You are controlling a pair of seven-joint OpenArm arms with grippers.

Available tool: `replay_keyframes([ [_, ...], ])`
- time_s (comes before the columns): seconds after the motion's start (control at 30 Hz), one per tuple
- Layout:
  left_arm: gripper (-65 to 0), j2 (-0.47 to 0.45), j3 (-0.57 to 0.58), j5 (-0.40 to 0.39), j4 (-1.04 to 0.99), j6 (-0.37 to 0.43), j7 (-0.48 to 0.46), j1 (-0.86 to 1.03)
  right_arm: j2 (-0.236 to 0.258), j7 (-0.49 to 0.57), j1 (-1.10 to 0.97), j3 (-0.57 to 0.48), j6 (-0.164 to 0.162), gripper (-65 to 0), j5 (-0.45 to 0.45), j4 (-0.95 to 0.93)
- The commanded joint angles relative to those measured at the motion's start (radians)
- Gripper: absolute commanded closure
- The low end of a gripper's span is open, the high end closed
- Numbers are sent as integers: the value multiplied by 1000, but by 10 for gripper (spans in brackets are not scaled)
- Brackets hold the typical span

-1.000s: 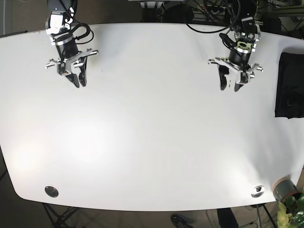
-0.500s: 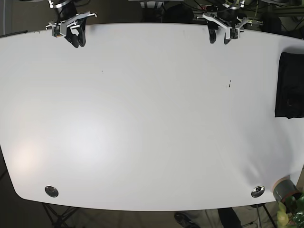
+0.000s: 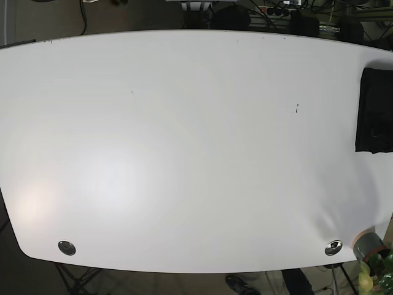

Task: Fold the T-shirt properly

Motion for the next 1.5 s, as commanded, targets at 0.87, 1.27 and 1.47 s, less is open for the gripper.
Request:
replay_keyframes([
  [0.87, -262, -180, 53, 63, -1180, 132, -181, -662, -12, 1, 575, -234, 1, -114, -168, -971],
  [1.27, -262, -183, 53, 174, -1499, 261, -268, -889, -12, 1, 757, -239, -96, -114, -173, -1157],
  [1.47, -262, -183, 53, 175, -1575, 284, -266, -964, -12, 1, 820, -239, -97, -116, -170, -1234],
])
